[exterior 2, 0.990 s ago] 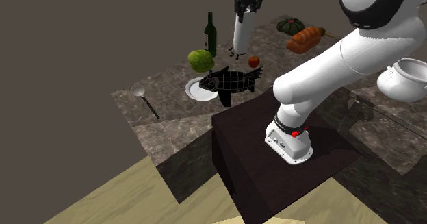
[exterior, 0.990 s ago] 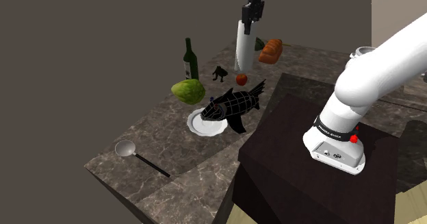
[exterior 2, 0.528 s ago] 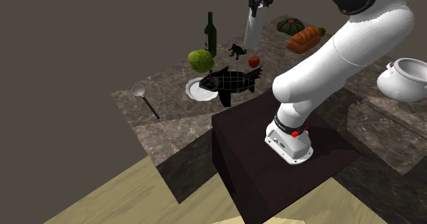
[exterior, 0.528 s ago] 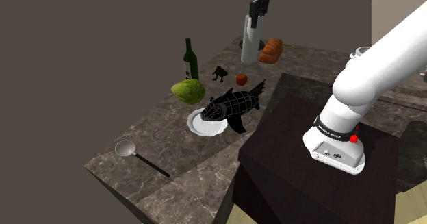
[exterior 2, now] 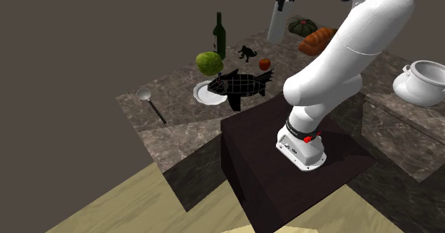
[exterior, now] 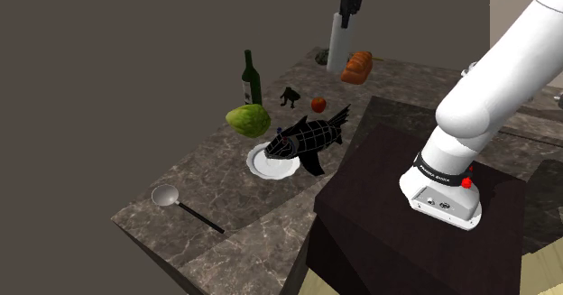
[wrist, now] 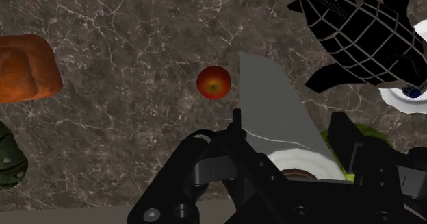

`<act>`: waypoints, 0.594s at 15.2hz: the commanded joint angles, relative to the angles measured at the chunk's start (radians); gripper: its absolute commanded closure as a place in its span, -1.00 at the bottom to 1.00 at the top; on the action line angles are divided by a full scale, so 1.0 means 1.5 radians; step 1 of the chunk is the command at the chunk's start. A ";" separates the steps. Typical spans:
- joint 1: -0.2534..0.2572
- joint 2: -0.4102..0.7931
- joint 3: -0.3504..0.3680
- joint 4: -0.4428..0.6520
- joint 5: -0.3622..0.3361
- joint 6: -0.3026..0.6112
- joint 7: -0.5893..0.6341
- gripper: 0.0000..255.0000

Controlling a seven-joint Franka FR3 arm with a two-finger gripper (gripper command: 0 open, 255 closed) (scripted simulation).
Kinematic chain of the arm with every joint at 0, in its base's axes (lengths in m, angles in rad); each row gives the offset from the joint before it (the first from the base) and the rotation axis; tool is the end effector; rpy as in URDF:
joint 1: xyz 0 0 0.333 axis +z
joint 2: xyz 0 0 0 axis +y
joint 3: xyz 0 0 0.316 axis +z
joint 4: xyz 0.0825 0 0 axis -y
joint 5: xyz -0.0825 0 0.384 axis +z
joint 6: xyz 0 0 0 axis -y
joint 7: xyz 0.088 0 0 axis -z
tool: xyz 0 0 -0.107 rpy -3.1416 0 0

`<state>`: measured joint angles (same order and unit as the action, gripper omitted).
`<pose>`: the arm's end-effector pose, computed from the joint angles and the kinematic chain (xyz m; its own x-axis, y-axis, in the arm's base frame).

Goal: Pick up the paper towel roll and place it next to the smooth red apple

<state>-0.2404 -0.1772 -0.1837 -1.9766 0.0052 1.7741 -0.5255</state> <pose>0.4575 -0.2118 0.5412 0.9946 0.1035 -0.0057 0.1031 -0.9936 -0.0464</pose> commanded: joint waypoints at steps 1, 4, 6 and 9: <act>-0.010 0.034 -0.017 0.039 0.003 -0.006 -0.029 1.00; -0.027 0.091 -0.041 0.103 0.012 -0.016 -0.074 1.00; -0.037 0.119 -0.051 0.135 0.019 -0.022 -0.094 1.00; -0.037 0.119 -0.051 0.109 0.019 0.005 -0.095 1.00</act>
<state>-0.2952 0.0026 -0.2596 -1.7977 0.0337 1.7667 -0.6666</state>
